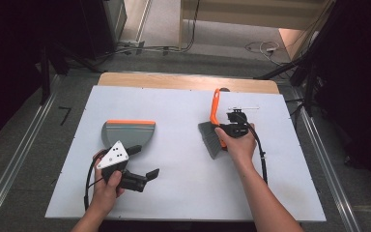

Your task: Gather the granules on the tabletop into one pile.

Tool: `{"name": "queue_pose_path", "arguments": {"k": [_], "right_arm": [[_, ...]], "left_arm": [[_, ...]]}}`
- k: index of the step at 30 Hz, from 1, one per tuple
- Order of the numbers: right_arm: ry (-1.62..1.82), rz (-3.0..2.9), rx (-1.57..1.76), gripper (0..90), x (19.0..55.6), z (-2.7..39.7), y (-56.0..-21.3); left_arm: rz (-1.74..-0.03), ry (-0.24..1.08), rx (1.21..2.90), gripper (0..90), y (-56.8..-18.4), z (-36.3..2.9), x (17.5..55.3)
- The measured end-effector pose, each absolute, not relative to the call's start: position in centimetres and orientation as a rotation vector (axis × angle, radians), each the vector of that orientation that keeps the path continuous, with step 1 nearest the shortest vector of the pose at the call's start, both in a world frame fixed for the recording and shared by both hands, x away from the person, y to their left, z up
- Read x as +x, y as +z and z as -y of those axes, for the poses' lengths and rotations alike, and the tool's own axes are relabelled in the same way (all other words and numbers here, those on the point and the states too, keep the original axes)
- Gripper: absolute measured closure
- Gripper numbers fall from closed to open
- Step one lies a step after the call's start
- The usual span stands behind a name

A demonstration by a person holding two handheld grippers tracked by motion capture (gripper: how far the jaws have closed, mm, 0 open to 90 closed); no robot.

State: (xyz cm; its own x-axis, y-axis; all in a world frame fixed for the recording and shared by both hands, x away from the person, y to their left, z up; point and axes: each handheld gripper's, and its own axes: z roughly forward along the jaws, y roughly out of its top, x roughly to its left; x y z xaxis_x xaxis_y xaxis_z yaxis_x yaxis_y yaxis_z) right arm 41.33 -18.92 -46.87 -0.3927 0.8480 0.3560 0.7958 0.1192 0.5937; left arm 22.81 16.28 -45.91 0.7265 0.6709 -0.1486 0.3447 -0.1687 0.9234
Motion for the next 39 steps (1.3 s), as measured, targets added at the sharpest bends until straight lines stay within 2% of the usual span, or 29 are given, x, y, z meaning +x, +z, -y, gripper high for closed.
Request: {"name": "queue_pose_path", "arguments": {"k": [18,39], "right_arm": [[1.296,-2.306,1.545,67.9,39.6,20.1,-44.3],[1.316,-2.246,1.437,68.0,35.7,25.4,-43.3]], "left_arm": [[-0.802,0.356,1.778,0.0,-46.0,-16.2,22.9],[-0.809,0.377,1.754,0.0,-45.9,-16.5,22.8]]}}
